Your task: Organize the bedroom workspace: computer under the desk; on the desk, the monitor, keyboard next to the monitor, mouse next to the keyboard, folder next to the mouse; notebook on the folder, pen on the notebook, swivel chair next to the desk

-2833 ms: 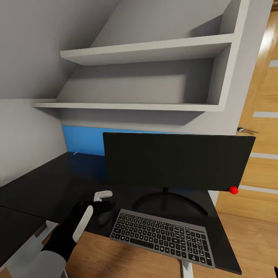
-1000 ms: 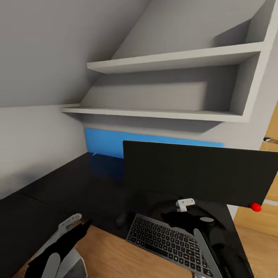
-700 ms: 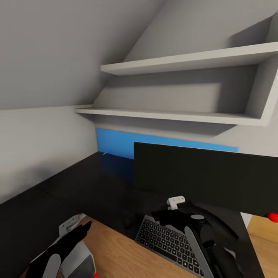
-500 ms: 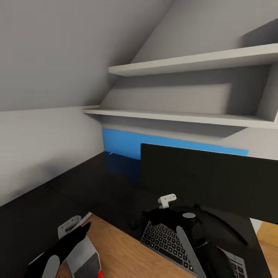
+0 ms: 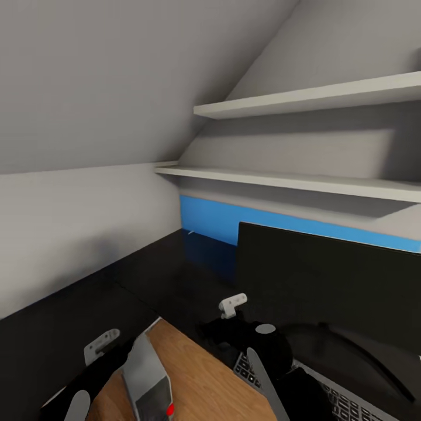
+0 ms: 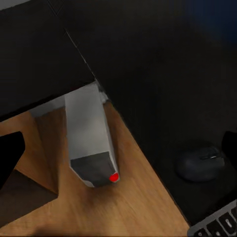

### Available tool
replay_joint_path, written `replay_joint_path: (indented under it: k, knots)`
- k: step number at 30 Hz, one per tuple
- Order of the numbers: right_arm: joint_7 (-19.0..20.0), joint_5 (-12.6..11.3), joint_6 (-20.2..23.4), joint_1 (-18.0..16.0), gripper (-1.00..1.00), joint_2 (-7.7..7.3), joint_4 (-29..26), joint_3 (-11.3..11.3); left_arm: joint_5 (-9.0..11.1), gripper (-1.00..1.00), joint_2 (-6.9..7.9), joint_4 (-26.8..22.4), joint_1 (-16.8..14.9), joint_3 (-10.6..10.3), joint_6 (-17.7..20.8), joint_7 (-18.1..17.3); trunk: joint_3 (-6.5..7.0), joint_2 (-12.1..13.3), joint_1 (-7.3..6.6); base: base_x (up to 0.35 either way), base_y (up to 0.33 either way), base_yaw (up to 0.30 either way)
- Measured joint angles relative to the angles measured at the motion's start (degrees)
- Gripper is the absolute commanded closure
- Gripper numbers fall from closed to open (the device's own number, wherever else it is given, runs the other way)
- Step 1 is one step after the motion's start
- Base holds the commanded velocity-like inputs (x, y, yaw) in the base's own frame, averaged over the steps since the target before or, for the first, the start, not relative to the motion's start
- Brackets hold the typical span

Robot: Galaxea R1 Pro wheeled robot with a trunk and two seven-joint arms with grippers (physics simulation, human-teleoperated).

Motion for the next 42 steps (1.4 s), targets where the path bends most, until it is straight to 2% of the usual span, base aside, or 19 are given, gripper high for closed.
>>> replay_joint_path:
  k: [18, 24, 31, 42]
  knots:
    - [0.0, 0.3, 0.0, 0.0, -1.00, 0.01, 0.0, 0.5, 0.2, -1.00, -0.09, 0.4, 0.1, 0.2, -1.2, -0.1, 3.24, 7.2, -3.96, 0.000, 0.000, 0.253]
    - [0.0, 0.3, 0.0, 0.0, -1.00, 0.05, 0.0, 0.5, 0.3, -1.00, -0.01, 0.3, 1.1, 0.3, -1.9, -0.2, 3.25, 7.2, -3.97, 0.000, 0.000, 0.262]
    - [0.0, 0.3, 0.1, 0.0, -1.00, 0.10, 0.0, 0.5, 2.6, -1.00, 0.24, 0.4, 1.7, 0.3, -5.0, -0.2, 3.25, 7.2, -3.94, -0.132, -0.114, 0.274]
    - [0.0, 0.2, 0.1, 0.0, -1.00, 0.38, 0.0, 0.6, 2.8, -1.00, 0.27, 0.3, 1.7, 0.3, -5.1, -0.2, 3.25, 7.2, -3.93, -0.267, -0.211, 0.269]
